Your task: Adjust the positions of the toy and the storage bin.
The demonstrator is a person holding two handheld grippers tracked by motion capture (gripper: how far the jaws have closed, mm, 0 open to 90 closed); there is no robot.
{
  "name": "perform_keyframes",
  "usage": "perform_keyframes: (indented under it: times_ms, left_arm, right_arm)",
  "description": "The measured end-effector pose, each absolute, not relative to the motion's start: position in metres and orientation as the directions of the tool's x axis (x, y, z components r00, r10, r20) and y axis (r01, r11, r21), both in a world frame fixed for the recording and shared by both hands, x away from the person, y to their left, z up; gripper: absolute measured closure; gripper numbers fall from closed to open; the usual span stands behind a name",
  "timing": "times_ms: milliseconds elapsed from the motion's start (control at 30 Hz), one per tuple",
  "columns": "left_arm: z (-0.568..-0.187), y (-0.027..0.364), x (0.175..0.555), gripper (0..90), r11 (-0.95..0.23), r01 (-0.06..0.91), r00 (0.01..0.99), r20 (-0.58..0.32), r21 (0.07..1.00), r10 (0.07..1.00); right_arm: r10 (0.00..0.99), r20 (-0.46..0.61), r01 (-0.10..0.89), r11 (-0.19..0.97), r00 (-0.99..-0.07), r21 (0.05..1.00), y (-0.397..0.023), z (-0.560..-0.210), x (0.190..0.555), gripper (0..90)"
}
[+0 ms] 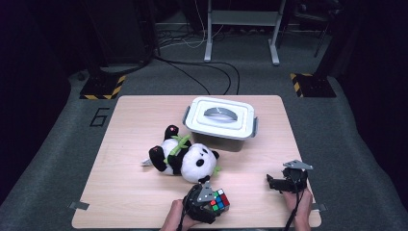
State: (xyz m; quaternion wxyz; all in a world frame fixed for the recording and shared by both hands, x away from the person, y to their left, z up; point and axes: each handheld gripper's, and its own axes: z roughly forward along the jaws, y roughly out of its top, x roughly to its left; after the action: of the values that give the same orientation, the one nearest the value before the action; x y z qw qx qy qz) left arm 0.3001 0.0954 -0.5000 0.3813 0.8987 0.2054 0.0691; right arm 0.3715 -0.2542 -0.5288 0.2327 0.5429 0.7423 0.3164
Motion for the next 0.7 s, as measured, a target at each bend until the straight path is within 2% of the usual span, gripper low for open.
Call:
perform_keyframes:
  times_ms: [367, 700]
  left_arm:
    - [-0.495, 0.123, 0.294, 33.9, -0.619, 0.321, 0.897, -0.020, 0.717, 0.442]
    - [-0.493, 0.159, 0.292, 34.0, -0.591, 0.360, 0.863, -0.017, 0.722, 0.505]
  right_arm:
    - [0.954, -0.002, 0.659, 0.209, -0.301, 0.722, -0.254, -0.529, 0.371, 2.4]
    - [0.953, -0.002, 0.659, 0.210, -0.302, 0.722, -0.254, -0.529, 0.371, 2.4]
